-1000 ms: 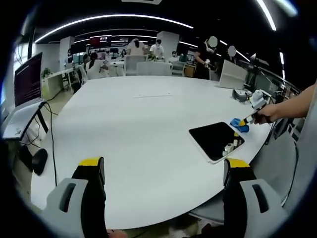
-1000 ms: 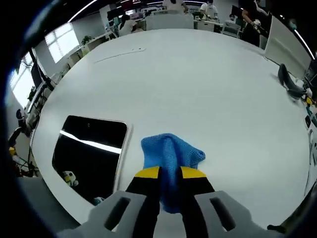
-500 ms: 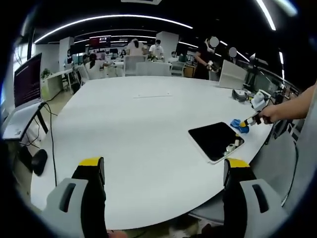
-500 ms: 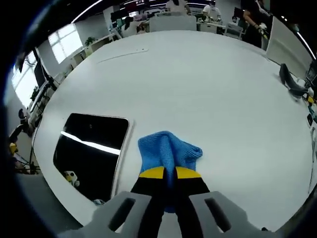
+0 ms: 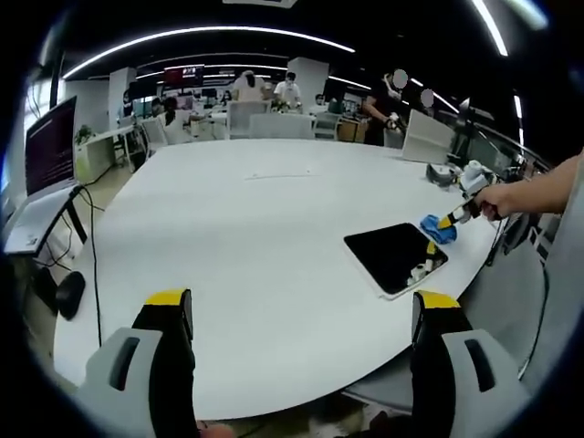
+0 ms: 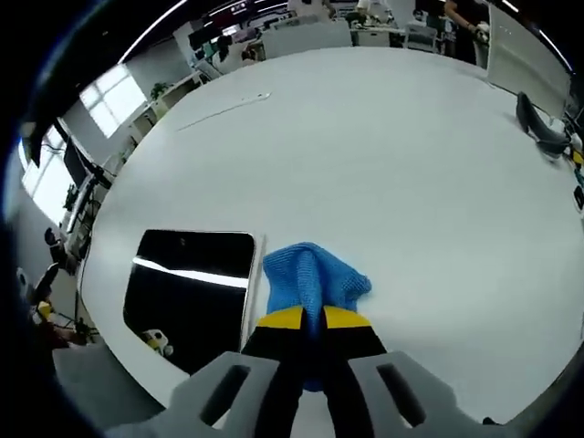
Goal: Wipe the mirror surface with the cleaning cloth until all visible marks leave the cleaned area.
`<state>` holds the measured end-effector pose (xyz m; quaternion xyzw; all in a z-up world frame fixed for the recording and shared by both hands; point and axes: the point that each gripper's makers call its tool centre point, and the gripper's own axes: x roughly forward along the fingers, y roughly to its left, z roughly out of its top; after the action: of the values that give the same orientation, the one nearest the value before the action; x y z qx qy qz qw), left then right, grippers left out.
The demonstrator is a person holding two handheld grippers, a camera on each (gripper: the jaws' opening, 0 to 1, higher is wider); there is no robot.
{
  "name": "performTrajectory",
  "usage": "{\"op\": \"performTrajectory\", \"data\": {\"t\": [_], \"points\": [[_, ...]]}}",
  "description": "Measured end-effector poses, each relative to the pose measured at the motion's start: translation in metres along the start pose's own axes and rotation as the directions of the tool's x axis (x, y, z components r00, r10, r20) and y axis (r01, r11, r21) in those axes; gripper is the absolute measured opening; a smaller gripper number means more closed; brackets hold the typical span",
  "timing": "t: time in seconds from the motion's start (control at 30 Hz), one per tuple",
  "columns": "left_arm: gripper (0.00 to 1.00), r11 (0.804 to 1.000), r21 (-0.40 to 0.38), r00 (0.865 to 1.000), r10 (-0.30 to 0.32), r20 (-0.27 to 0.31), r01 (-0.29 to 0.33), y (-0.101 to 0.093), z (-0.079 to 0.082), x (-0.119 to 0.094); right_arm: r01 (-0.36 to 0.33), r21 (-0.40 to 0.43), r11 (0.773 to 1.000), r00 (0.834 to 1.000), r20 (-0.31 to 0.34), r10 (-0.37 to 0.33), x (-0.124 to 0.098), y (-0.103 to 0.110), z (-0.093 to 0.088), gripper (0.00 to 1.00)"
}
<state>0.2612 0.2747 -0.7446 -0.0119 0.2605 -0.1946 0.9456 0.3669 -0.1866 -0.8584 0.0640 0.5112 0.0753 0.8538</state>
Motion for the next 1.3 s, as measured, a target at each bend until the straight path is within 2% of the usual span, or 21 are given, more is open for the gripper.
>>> {"op": "performTrajectory", "data": {"t": [0.23,0.3,0.33,0.5,0.73,0.8,0.9,1.0,1.1,1.17,1.3], "points": [[0.99,1.000,0.013,1.000,-0.019,-0.003,0.019,-0.005,-0.001,0.001,-0.058,0.005,0.998,0.998,0.025,0.057,-0.002,0.023,0.019,0.01],[0.99,1.000,0.017,1.000,-0.023,-0.007,0.023,-0.005,0.000,0.003,-0.049,0.068,0.996,0.999,0.016,0.048,0.000,0.025,0.022,0.01],[0.99,1.000,0.017,1.000,-0.024,-0.005,0.024,-0.005,0.001,0.003,-0.061,0.060,0.996,0.998,0.025,0.060,0.002,0.028,0.026,0.01],[0.99,0.999,0.024,0.999,-0.035,-0.002,0.035,-0.007,0.004,0.004,-0.063,0.082,0.995,0.998,-0.024,0.065,0.014,0.037,0.022,0.01],[0.99,0.998,0.032,0.999,-0.045,-0.017,0.045,-0.006,-0.001,0.003,-0.038,0.103,0.994,0.999,-0.003,0.039,0.026,0.045,0.031,0.01],[0.99,0.998,0.035,0.999,-0.046,-0.021,0.046,-0.005,-0.003,0.002,-0.049,0.090,0.995,0.999,-0.019,0.051,0.030,0.050,0.029,0.01],[0.99,0.998,0.036,0.999,-0.046,-0.025,0.047,-0.004,-0.004,0.001,-0.062,0.053,0.997,0.998,-0.008,0.062,0.035,0.059,0.030,0.01],[0.99,0.998,0.036,0.999,-0.044,-0.027,0.045,-0.003,-0.004,-0.001,-0.042,0.032,0.999,0.999,-0.030,0.043,0.039,0.062,0.024,0.01],[0.99,0.998,0.038,0.999,-0.043,-0.028,0.044,-0.001,-0.004,-0.002,-0.030,0.028,0.999,0.999,-0.024,0.030,0.039,0.065,0.022,0.01],[0.99,0.998,0.037,0.999,-0.041,-0.028,0.042,-0.001,-0.005,-0.002,-0.027,-0.019,0.999,1.000,-0.015,0.027,0.040,0.064,0.023,0.01],[0.99,0.999,0.036,0.999,-0.040,-0.027,0.040,-0.001,-0.005,-0.002,-0.030,-0.007,1.000,1.000,-0.005,0.030,0.039,0.065,0.024,0.01]]}}
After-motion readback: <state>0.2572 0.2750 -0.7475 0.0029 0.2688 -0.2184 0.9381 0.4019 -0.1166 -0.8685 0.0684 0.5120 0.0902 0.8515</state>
